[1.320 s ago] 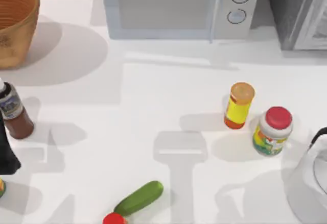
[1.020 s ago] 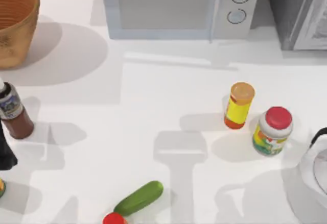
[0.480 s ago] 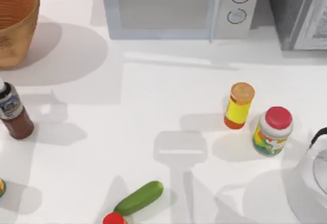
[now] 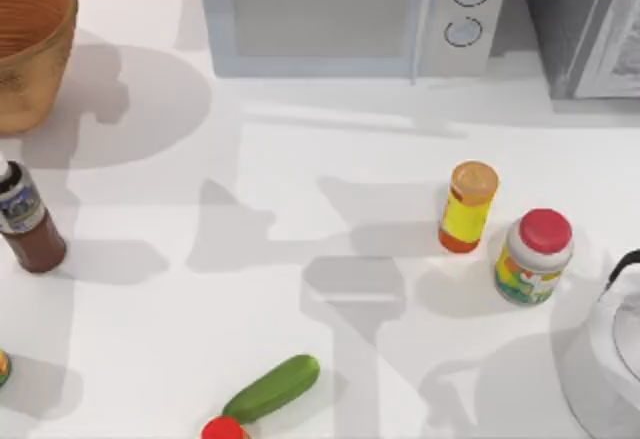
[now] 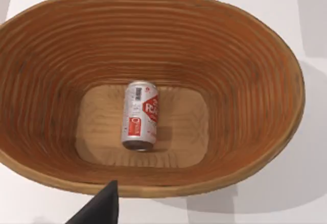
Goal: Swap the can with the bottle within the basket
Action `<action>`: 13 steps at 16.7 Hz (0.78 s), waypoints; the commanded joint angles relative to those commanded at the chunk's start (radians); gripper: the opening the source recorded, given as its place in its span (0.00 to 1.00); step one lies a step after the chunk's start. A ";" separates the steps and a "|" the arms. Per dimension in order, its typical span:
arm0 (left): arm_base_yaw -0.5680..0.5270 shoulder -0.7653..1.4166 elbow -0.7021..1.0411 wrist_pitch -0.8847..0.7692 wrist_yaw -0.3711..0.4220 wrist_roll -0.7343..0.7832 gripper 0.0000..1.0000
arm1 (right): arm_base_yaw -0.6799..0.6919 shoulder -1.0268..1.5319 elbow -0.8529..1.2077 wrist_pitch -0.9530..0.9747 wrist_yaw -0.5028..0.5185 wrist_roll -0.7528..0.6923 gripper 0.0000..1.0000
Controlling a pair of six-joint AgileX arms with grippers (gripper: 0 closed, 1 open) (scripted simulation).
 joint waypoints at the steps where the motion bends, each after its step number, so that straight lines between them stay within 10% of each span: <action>1: 0.008 0.111 0.116 -0.063 0.004 0.010 1.00 | 0.000 0.000 0.000 0.000 0.000 0.000 1.00; 13: 0.084 1.114 1.199 -0.632 0.043 0.131 1.00 | 0.000 0.000 0.000 0.000 0.000 0.000 1.00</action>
